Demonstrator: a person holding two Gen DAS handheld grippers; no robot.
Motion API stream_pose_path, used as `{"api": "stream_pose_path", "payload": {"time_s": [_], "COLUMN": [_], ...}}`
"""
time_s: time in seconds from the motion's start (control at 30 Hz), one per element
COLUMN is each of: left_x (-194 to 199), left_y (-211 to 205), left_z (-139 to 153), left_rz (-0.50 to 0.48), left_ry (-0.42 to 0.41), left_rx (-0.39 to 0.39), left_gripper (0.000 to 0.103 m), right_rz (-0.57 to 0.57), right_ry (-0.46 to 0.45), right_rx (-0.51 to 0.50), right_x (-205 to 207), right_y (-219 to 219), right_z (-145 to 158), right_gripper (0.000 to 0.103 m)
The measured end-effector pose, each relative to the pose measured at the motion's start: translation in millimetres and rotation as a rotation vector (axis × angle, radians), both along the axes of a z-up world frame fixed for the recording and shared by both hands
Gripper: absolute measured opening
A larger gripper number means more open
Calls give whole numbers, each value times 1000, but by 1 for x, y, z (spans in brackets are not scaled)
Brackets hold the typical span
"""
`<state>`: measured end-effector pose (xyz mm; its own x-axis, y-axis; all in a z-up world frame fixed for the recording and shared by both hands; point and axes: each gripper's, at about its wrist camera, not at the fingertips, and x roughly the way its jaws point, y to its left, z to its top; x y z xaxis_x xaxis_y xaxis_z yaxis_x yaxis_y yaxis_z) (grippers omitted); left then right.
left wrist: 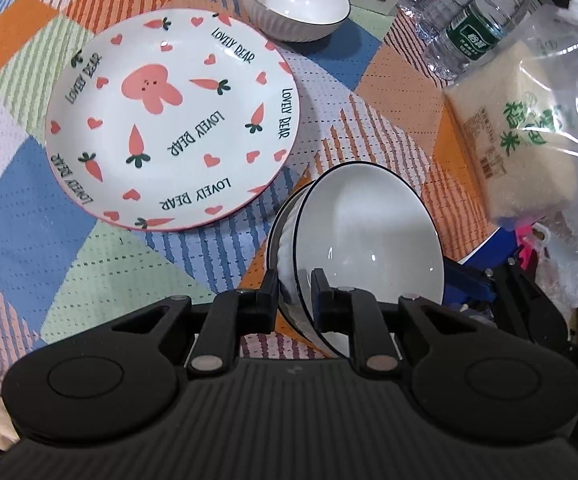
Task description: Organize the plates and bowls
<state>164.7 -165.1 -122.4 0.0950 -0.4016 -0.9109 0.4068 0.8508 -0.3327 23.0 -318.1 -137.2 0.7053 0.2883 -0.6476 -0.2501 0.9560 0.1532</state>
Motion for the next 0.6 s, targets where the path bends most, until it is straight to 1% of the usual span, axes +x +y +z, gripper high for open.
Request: {"api": "stream_pose_path", "payload": {"time_s": [0.13,0.27,0.43,0.53,0.6], "left_x": [-3,-11,-20,-26,-28], "left_y": [-6,-15,-26,-32,-34], "left_z": [2,4,6,6,2], "left_rz": [-31,-72,-122,-151,-161], "left_ry": [-36,-89,-145,-182,-192], "left_rx": [37,87,140,187,214], "left_gripper": [15,15,17,18,20], "right_rz": [-5,-4,-10,-10,-8], "right_ry": [7,6,13,16,12], "right_rx": [-3,-26,-42,-62,-82], "right_x": [3,3,3,2,2], "right_y": [-1,2,3,4,6], "right_z": [-2,-2,-5,-7,-8], "right_gripper": [98,98,98,97,97]}}
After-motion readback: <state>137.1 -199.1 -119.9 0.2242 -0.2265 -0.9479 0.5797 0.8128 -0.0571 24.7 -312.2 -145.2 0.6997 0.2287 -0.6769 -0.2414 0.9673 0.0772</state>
